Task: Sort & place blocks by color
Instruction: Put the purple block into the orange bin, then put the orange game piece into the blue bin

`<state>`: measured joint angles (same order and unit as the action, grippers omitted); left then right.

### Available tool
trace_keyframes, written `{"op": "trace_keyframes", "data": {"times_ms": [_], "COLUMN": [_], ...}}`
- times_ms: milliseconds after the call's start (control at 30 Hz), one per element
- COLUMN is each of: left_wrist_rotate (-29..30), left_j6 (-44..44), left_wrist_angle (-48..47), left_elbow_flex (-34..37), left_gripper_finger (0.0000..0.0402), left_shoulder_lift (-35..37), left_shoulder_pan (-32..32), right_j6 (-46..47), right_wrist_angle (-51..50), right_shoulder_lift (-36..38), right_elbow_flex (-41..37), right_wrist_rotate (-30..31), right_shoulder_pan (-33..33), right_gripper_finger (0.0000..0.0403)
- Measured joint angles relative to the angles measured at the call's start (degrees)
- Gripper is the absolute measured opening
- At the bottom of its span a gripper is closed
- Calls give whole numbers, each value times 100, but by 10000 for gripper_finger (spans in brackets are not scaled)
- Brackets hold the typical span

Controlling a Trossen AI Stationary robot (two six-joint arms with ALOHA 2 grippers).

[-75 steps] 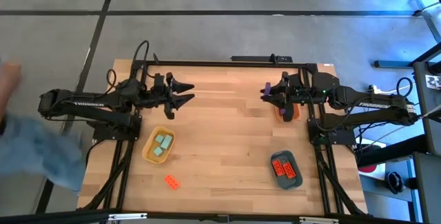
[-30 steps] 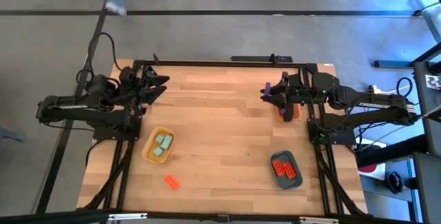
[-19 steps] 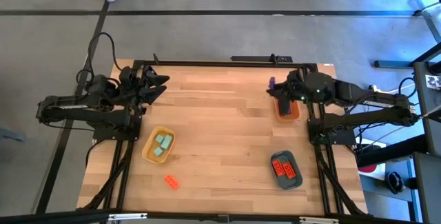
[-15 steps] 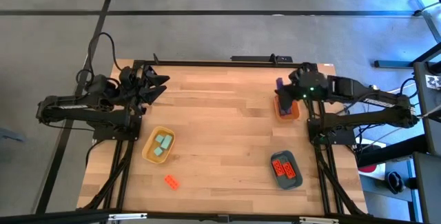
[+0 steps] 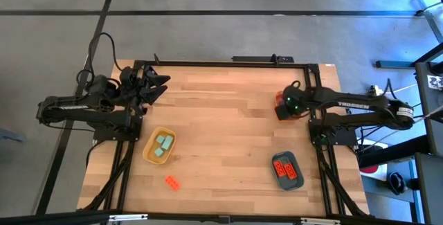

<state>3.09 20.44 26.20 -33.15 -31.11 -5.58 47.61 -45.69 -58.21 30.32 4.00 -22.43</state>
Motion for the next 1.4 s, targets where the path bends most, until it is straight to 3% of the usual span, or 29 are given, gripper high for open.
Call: {"op": "trace_keyframes", "data": {"times_ms": [367, 567, 700, 1100, 1233, 1400], "left_wrist_rotate": [48, 46, 46, 46, 46, 44], "left_j6": [-1, -4, -4, -4, 1, -1], "left_wrist_angle": [0, 0, 0, -2, -24, -172], "left_elbow_flex": [2, 2, 2, 2, 4, 4], "left_gripper_finger": [197, 197, 197, 197, 197, 197], "left_shoulder_lift": [0, 0, 0, 0, 2, 2], "left_shoulder_pan": [0, 0, 0, 0, 0, 0], "right_j6": [292, 207, 66, -933, -1288, -1666], "right_wrist_angle": [705, 791, 602, 415, 1825, 4739], "right_shoulder_lift": [-287, -287, -293, -47, 370, 684], "right_elbow_flex": [-439, -445, -349, 898, 955, 615], "right_wrist_rotate": [-58, -54, -62, 98, 34, -648], "right_shoulder_pan": [-305, -306, -306, -189, 215, 862], "right_gripper_finger": [116, 223, 269, 272, 272, 272]}}
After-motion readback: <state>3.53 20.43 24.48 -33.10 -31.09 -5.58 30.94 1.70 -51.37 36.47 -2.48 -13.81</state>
